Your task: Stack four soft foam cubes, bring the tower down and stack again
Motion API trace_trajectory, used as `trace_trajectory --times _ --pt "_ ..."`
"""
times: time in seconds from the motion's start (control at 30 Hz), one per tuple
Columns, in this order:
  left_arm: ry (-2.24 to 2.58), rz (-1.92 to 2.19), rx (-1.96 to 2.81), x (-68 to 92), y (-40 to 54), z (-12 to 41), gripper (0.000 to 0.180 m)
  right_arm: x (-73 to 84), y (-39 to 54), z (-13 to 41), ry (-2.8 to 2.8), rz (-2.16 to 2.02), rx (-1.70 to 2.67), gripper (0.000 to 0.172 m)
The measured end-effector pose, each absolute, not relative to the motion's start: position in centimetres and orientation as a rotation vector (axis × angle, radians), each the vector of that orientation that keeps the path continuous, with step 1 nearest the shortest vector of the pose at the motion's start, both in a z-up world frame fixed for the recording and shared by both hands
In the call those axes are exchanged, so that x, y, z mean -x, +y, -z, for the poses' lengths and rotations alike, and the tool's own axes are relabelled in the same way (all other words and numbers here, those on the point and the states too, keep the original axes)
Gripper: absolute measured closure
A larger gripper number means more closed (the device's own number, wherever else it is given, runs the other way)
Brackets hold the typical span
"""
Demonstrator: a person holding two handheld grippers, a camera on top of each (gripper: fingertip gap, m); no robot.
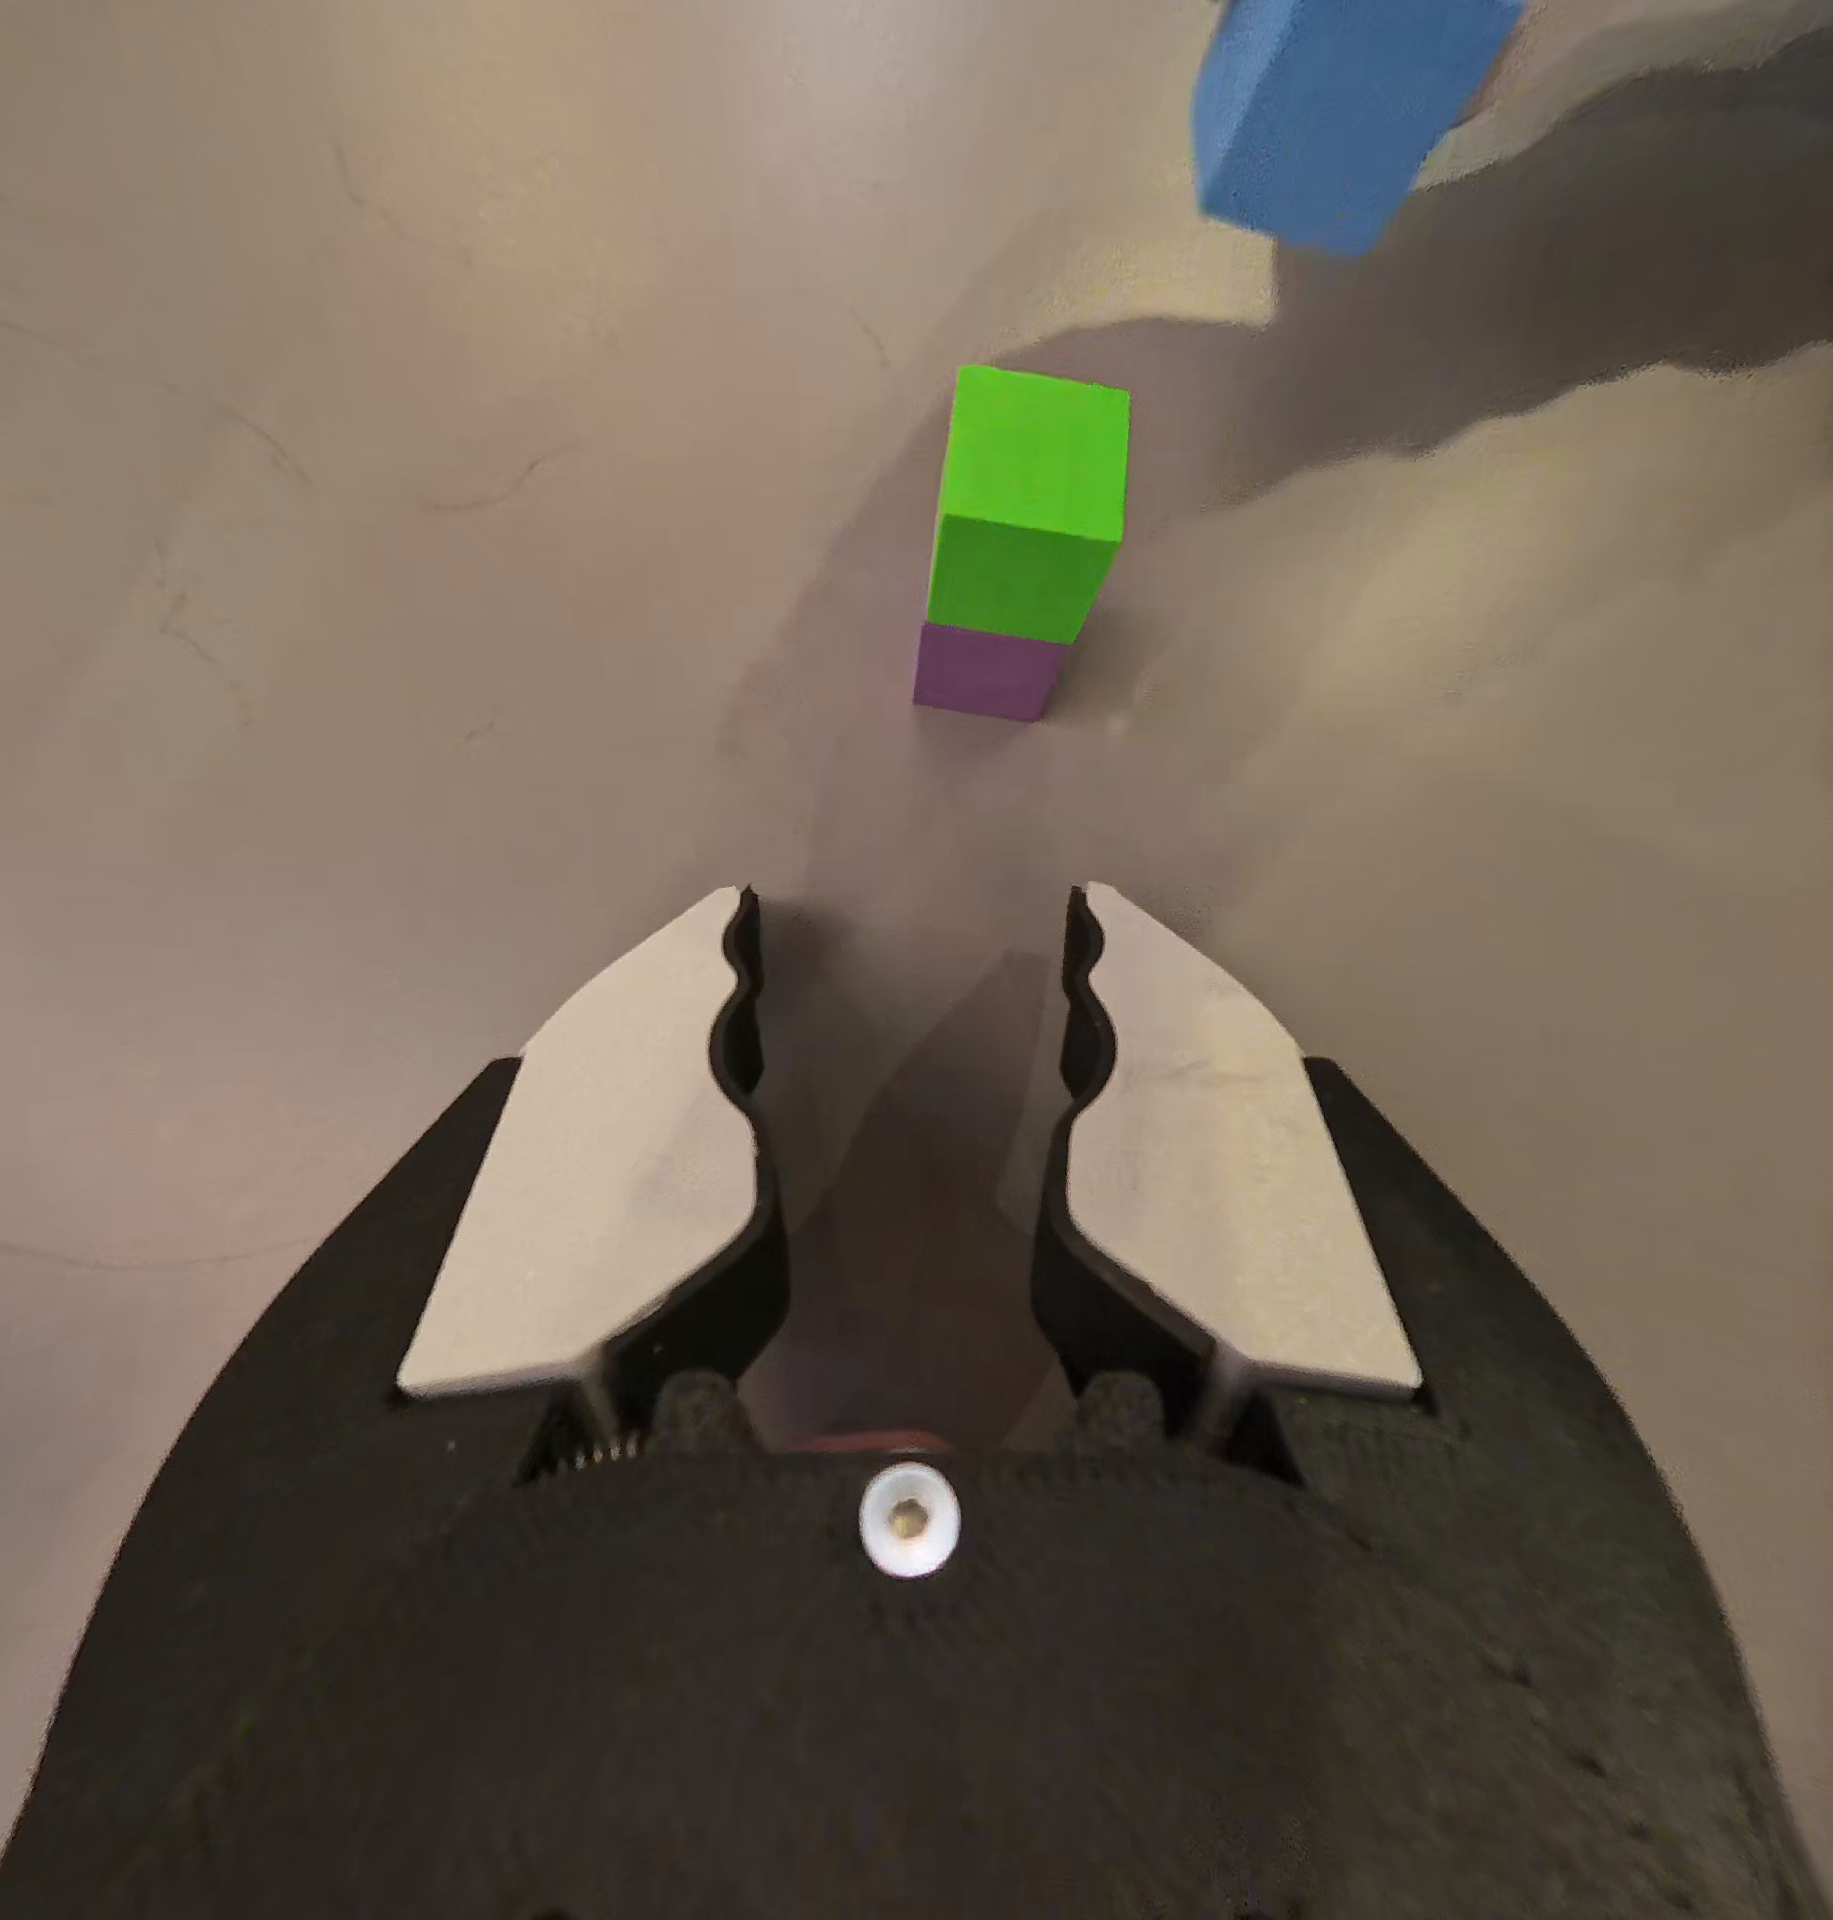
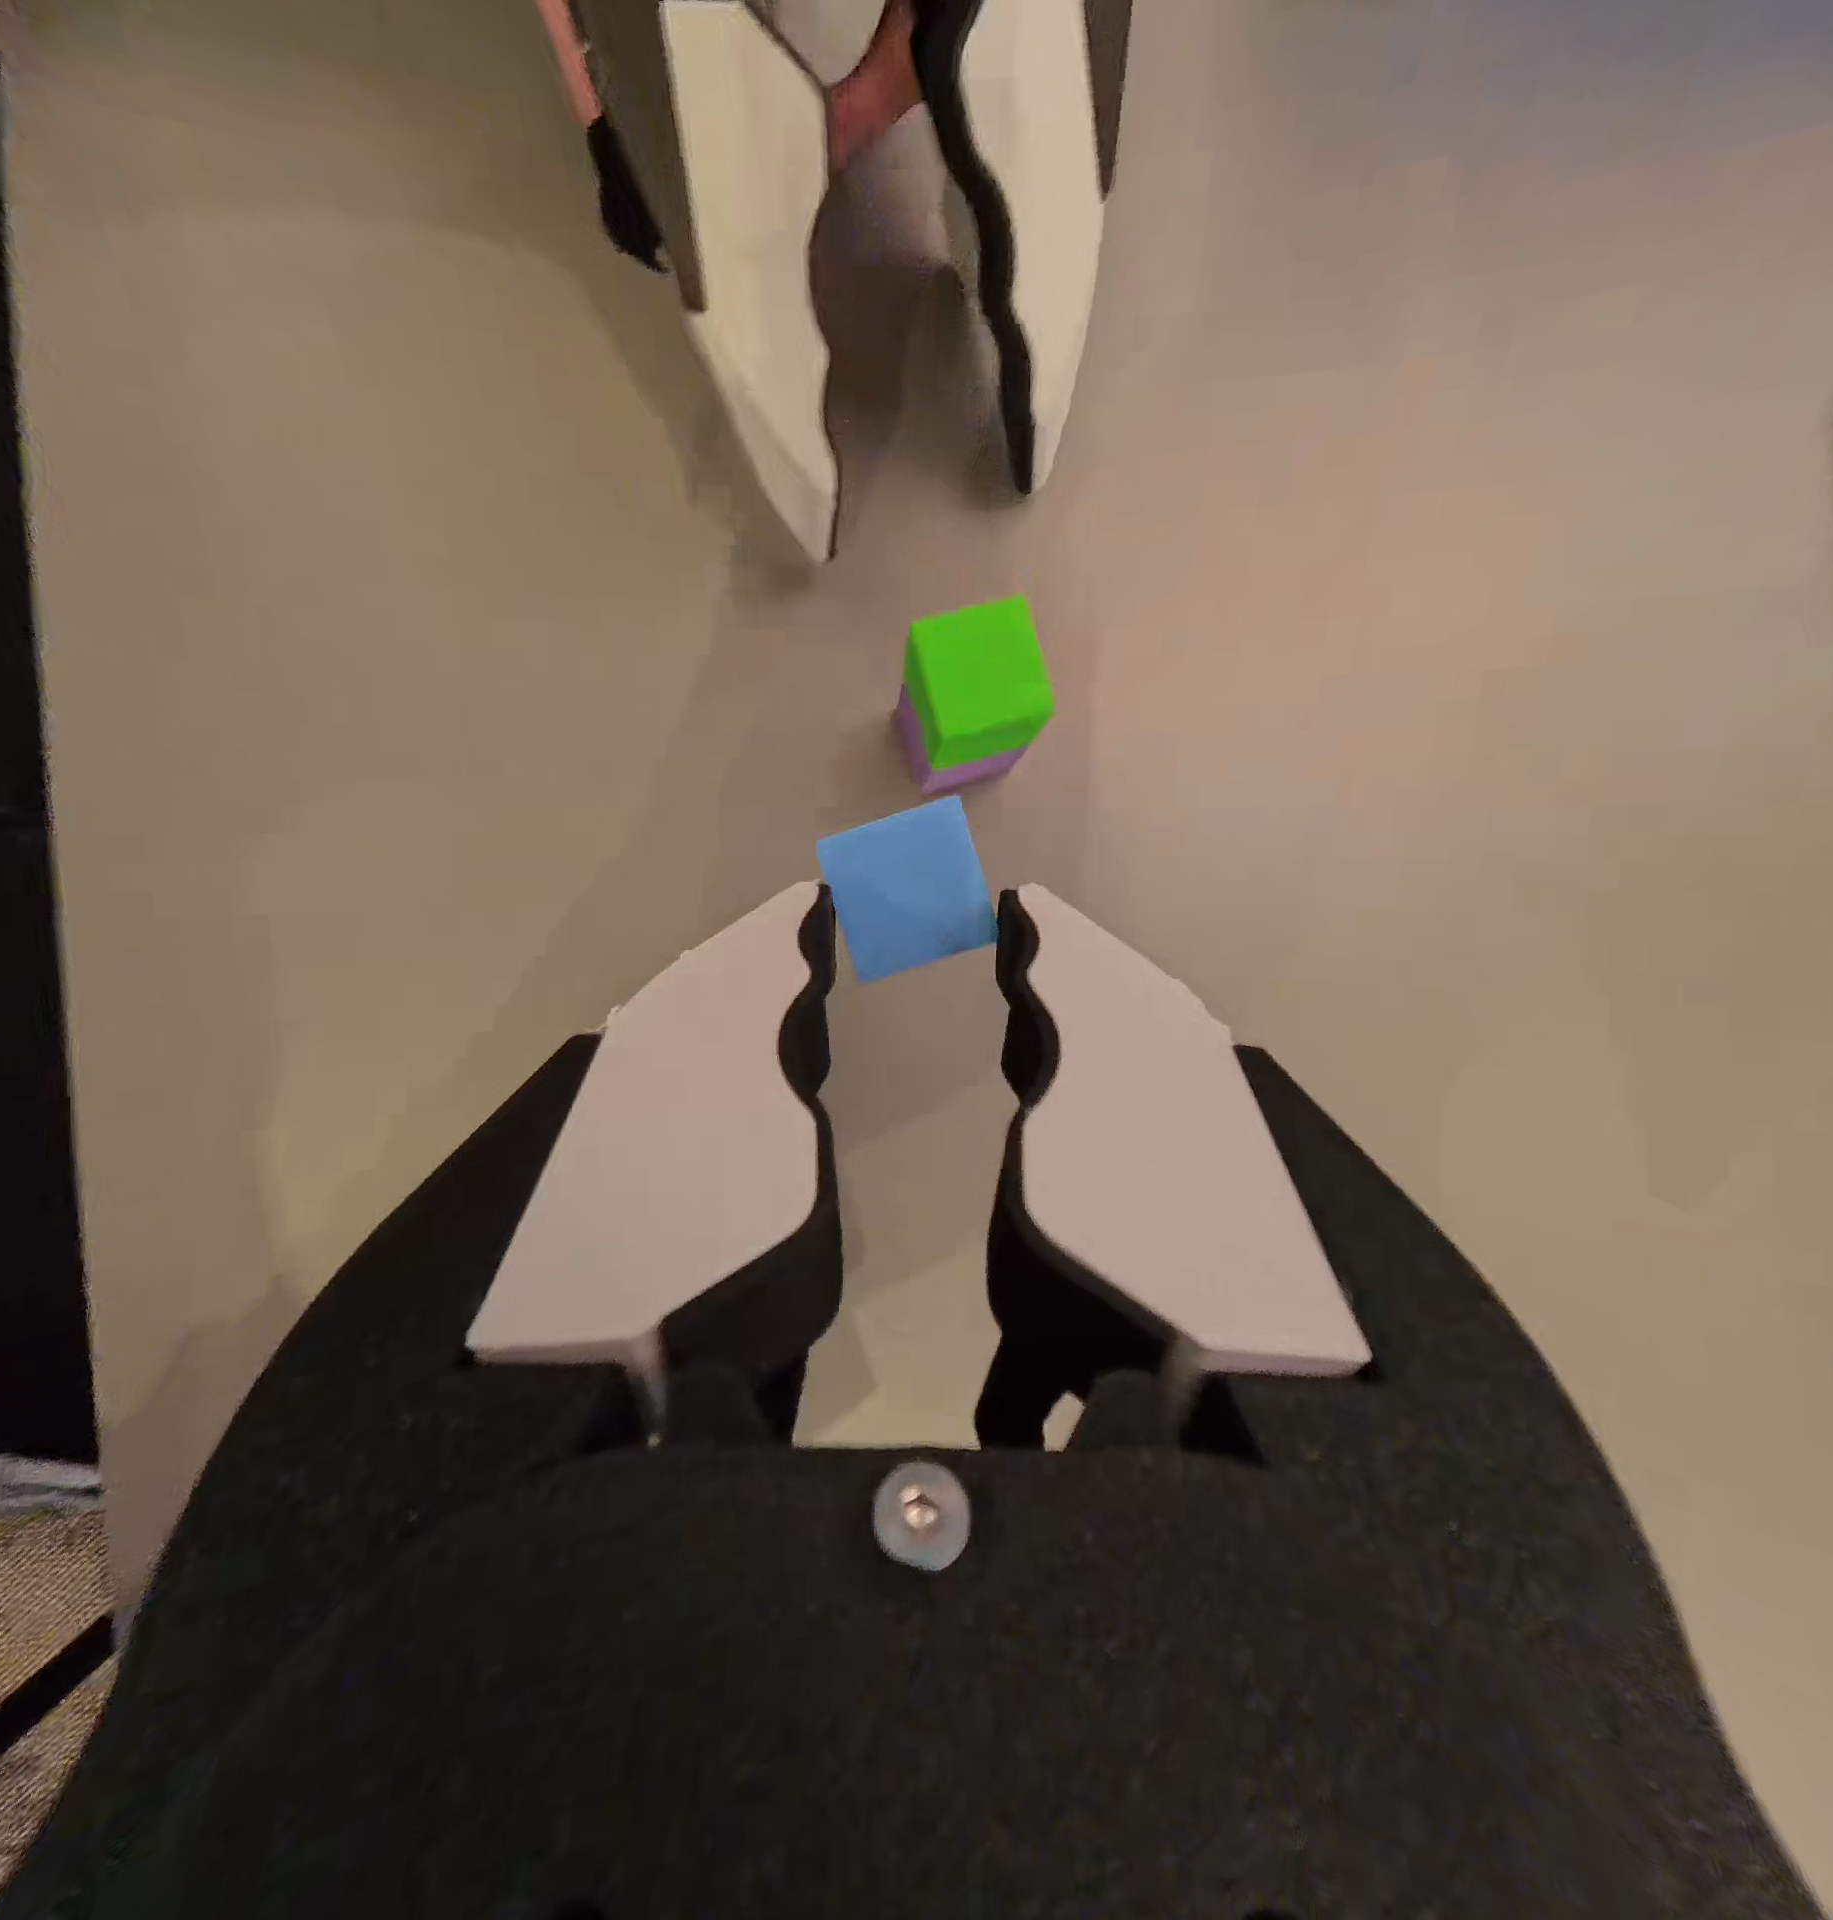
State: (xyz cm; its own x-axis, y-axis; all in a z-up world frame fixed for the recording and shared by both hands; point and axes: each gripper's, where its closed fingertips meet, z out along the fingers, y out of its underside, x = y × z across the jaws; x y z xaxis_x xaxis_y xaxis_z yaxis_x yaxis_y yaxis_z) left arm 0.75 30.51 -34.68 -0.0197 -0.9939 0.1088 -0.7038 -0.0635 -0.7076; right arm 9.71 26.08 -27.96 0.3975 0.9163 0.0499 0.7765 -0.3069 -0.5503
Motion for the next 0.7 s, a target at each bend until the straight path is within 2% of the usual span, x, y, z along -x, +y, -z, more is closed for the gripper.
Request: trace_trajectory --times 0.7 --pt "1.772 0.883 1.800 -0.8 30.3 34.5 0.125 -5.8 29.2 29.0 -1.497 -0.308 2.250 0.142"
